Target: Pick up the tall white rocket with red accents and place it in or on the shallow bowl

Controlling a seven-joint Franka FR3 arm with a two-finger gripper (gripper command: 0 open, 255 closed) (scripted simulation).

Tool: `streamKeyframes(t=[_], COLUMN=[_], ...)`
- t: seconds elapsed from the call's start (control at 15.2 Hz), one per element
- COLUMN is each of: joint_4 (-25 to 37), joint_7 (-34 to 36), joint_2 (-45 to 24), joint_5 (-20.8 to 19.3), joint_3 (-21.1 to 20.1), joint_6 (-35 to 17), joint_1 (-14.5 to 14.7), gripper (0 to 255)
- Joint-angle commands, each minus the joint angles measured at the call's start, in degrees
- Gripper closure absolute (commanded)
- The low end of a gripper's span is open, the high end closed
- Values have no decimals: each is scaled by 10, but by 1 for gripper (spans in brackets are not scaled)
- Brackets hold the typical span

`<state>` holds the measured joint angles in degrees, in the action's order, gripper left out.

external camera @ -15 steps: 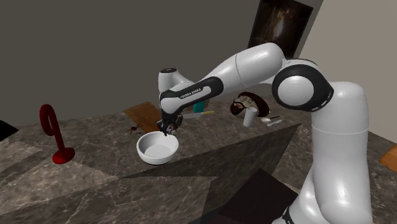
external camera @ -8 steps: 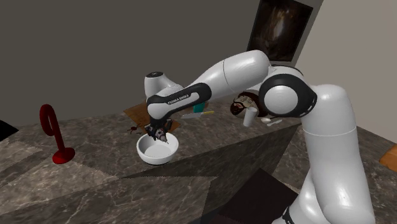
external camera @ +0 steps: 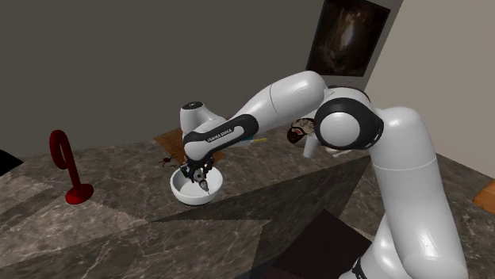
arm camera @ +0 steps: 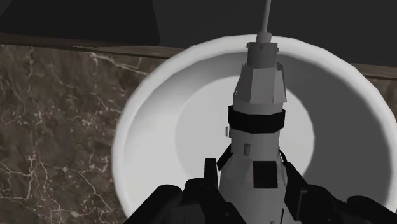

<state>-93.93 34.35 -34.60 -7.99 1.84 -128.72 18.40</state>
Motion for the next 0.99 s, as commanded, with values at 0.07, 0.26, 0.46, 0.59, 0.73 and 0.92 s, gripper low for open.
streamKeyframes(t=[0.07, 0.26, 0.46, 0.59, 0.73, 0.92], joint_4=[-1, -1, -1, -1, -1, 1], joint_7=[1, 1, 1, 1, 1, 0], joint_2=[-4, -4, -4, -4, -4, 7], joint_5=[0, 0, 0, 0, 0, 0], joint_3=[0, 0, 0, 0, 0, 0], joint_6=[-6, -6, -6, -6, -6, 8], joint_1=[0, 0, 0, 0, 0, 1], gripper=[255, 255, 255, 0, 0, 0])
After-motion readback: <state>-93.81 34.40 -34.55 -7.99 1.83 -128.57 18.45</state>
